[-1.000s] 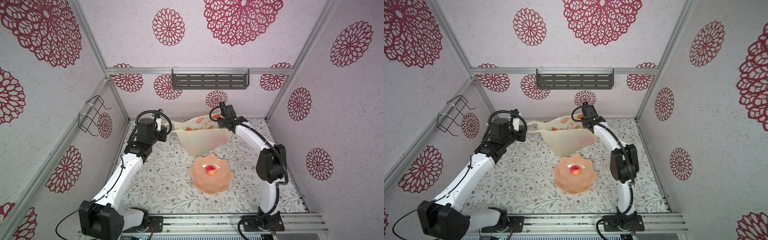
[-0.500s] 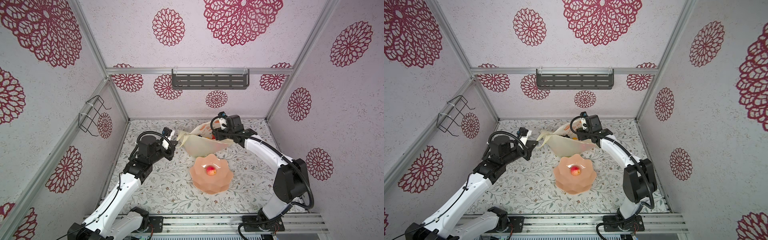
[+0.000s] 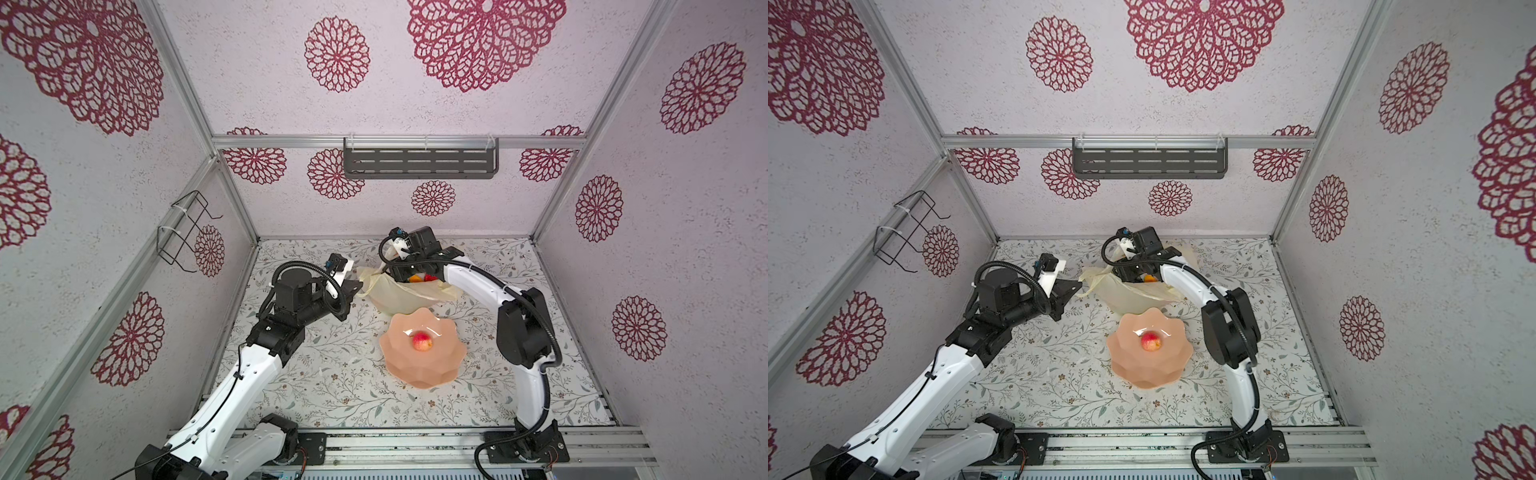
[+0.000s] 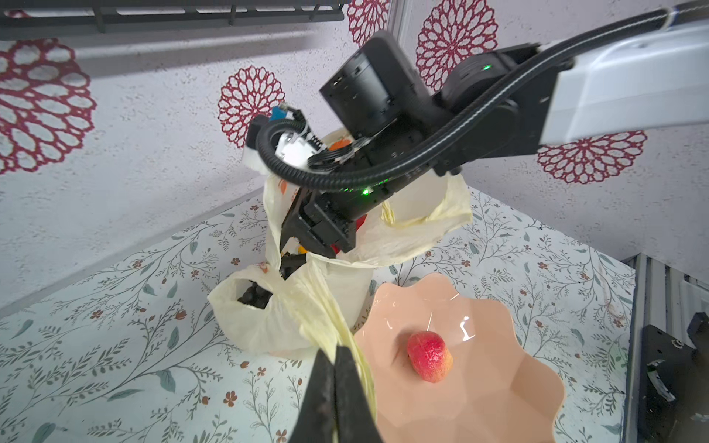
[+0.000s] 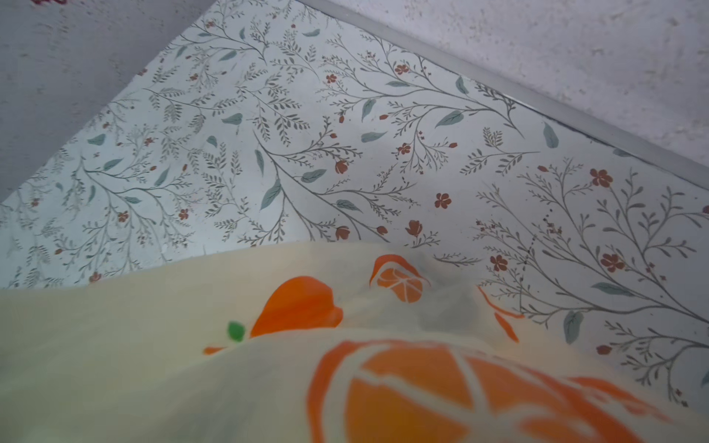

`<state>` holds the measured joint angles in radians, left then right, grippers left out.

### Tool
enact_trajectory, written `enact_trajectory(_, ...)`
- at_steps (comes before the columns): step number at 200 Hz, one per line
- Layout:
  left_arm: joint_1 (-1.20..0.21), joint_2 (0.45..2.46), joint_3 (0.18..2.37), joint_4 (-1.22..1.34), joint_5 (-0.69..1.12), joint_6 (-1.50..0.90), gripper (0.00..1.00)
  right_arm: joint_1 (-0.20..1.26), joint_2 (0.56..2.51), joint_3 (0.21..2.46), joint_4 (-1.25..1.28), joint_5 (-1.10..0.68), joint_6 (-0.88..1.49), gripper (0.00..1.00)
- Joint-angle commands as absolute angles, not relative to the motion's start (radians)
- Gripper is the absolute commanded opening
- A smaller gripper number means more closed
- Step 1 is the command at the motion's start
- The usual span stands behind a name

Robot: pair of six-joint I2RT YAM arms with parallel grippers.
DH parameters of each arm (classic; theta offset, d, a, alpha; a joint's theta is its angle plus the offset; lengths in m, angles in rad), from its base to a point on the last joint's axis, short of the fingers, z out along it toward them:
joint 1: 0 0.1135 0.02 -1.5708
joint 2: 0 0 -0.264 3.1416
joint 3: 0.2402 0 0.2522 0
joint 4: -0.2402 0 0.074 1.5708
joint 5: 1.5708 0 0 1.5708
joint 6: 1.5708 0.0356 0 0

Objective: Take fruits out of the plastic bag
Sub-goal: Adjust the plastic bag at the center of the board.

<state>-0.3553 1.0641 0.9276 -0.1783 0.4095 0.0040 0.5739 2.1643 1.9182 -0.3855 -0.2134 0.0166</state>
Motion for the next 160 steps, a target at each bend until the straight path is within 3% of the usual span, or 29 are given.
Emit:
enact_trajectory(1, -0.350, 1.096, 1.007, -0.147, 0.406, 0.010, 0.00, 0.568, 2.233, 2.123, -0.420, -0.087, -0.004, 0.67)
enact_trajectory(49, -0.342, 1.165, 1.155, -0.237, 0.295, 0.054, 0.00, 0.565, 2.372, 2.468, -0.403, 0.274, -0.028, 0.65)
enact_trajectory(98, -0.337, 1.155, 1.137, -0.262, 0.197, 0.038, 0.00, 0.564, 2.283, 2.385, -0.383, 0.419, -0.038, 0.65)
enact_trajectory(133, -0.338, 1.104, 1.061, -0.281, 0.180, 0.005, 0.00, 0.565, 2.119, 2.014, -0.251, 0.419, -0.015, 0.65)
enact_trajectory(150, -0.338, 1.092, 1.035, -0.286, 0.192, -0.004, 0.00, 0.566, 2.053, 1.879, -0.186, 0.278, -0.011, 0.66)
enact_trajectory(160, -0.338, 1.088, 1.027, -0.296, 0.211, -0.005, 0.01, 0.568, 2.031, 1.839, -0.173, 0.110, -0.020, 0.68)
